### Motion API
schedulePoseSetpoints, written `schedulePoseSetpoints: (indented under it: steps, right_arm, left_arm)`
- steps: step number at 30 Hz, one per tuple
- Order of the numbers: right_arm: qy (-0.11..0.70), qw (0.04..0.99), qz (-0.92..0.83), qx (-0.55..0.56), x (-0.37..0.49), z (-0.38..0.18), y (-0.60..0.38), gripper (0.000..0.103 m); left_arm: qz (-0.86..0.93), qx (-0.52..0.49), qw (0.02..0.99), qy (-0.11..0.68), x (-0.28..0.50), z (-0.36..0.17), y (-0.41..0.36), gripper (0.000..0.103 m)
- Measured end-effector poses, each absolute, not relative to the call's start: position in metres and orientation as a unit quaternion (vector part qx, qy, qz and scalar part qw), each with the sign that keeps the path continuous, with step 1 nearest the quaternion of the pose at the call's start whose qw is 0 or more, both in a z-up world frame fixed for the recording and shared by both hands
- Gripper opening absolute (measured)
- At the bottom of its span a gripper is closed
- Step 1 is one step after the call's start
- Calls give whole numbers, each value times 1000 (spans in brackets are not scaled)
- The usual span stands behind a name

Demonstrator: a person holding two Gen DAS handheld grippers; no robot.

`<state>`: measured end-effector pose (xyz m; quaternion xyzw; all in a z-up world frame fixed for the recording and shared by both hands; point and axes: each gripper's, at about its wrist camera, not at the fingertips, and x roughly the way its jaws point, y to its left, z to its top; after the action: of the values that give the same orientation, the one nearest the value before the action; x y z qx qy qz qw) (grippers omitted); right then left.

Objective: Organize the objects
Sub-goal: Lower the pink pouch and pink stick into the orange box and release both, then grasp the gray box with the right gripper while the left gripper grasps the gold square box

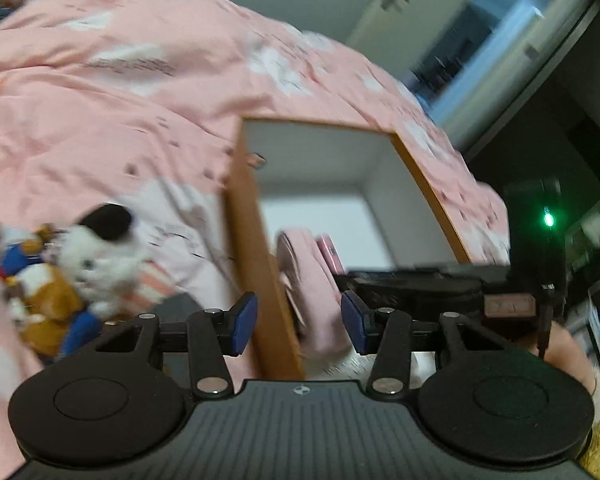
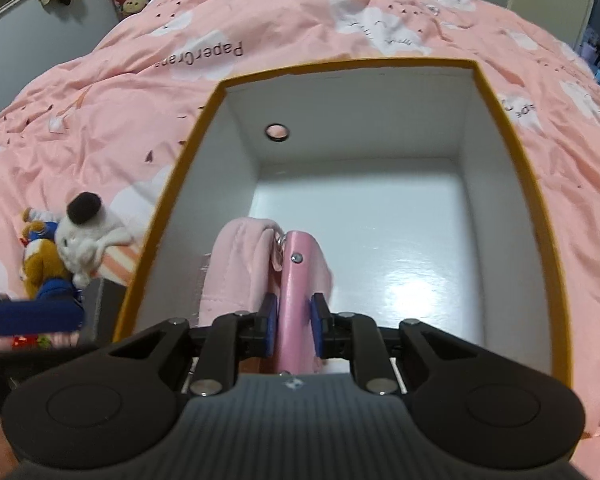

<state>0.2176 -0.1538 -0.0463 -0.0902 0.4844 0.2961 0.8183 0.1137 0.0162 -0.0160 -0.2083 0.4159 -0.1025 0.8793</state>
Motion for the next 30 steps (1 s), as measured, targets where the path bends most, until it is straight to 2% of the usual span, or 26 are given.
schedulePoseSetpoints:
  steps: [12,14,21,23,25,30]
  right_arm:
    - [500,820,277,33,220,-46,-180,25]
    - [488,829,270,38,217,-40,-183,29]
    - [410,851,329,9,180,10,-170,32]
    - [396,843,364,-14,164,19,-155,37]
    - [393,827,400,-44,150,22,-138,42]
    - [398,788,447,-146,115,7,-89,42]
  left_arm:
    - [-30,-244,877,414,102,-26,62,54]
    - [-15,-244,877,413,99,-25,67,54]
    - [31,-200,889,412,89,-19,81,54]
    - [39,-176,885,430,87,-19,80,54]
    - [44,-172,871,457,85,-24,81,54]
    - [66,-199,833,512,78,-48,91,54]
